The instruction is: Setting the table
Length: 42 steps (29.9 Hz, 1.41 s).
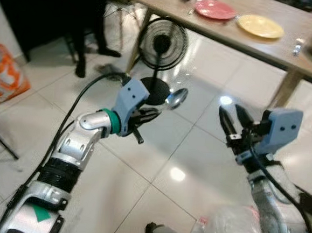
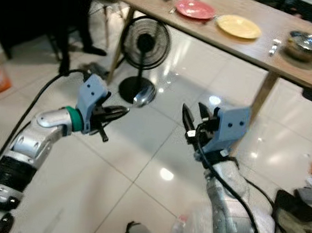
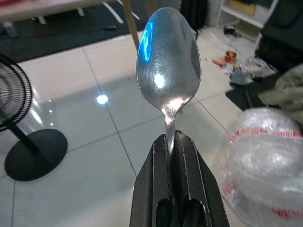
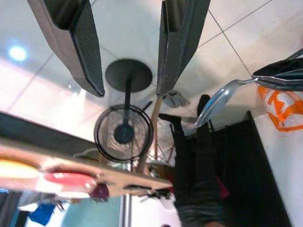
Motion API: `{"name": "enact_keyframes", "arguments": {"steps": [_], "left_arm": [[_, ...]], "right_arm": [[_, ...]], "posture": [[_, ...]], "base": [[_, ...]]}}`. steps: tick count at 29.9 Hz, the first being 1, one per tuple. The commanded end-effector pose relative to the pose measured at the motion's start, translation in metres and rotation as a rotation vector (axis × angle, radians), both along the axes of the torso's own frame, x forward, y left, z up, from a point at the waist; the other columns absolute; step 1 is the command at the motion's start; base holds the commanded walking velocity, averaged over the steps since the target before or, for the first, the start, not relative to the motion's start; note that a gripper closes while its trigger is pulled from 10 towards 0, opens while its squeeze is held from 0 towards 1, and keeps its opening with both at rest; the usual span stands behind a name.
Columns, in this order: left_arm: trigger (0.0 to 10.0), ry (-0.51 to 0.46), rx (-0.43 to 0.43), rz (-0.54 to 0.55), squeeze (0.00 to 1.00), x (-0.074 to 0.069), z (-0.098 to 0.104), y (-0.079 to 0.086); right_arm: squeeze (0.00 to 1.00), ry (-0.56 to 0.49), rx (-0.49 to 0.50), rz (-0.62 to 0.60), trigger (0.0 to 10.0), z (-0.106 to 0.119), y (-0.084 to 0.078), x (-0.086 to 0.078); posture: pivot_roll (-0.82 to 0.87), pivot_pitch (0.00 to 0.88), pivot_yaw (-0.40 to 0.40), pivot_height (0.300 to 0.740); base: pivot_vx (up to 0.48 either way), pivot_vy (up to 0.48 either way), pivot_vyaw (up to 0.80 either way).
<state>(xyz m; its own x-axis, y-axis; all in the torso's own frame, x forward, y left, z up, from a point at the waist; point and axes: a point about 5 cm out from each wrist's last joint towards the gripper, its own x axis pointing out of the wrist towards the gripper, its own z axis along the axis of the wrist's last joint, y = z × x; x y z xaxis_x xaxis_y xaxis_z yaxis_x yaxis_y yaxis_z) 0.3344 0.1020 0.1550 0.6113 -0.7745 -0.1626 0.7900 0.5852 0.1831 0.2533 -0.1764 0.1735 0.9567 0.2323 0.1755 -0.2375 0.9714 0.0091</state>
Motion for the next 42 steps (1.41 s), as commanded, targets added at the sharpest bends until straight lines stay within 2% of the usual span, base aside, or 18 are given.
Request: {"name": "enact_keyframes", "arguments": {"steps": [1,14,20,33,42], "left_arm": [[10.0,0.009,0.013,0.008,0.0,-0.0001,-0.0043,0.0002],[10.0,-0.009,0.009,0.032,0.0,0.0021,-0.0036,-0.0005],[10.0,-0.021,0.008,0.063,0.0,0.0054,-0.0038,-0.0024],[10.0,-0.016,0.003,0.06,0.0,0.0059,-0.0034,-0.0036],[10.0,-0.017,0.004,0.058,0.0,0.0061,-0.0035,-0.0039]], "right_arm": [[0.0,0.015,-0.005,-0.009,10.0,-0.0025,-0.0024,-0.0004],[0.0,0.015,-0.007,-0.016,10.0,-0.0025,-0.003,-0.0007],[0.0,0.008,-0.004,-0.02,10.0,-0.0026,-0.0016,0.0001],[0.0,0.009,0.004,-0.033,10.0,-0.0023,-0.0033,0.0005],[0.0,0.015,0.012,-0.041,10.0,-0.003,-0.0047,0.0007]], "posture": [[-0.03,0.0,0.051,0.74],[-0.03,0.001,0.05,0.74],[-0.03,0.001,0.051,0.74],[-0.03,0.002,0.053,0.74],[-0.03,0.003,0.054,0.74]], "base": [[0.0,0.0,-0.8],[0.0,0.0,-0.74],[0.461,0.0,0.0],[0.48,0.0,0.0],[0.418,0.0,-0.8]]}}
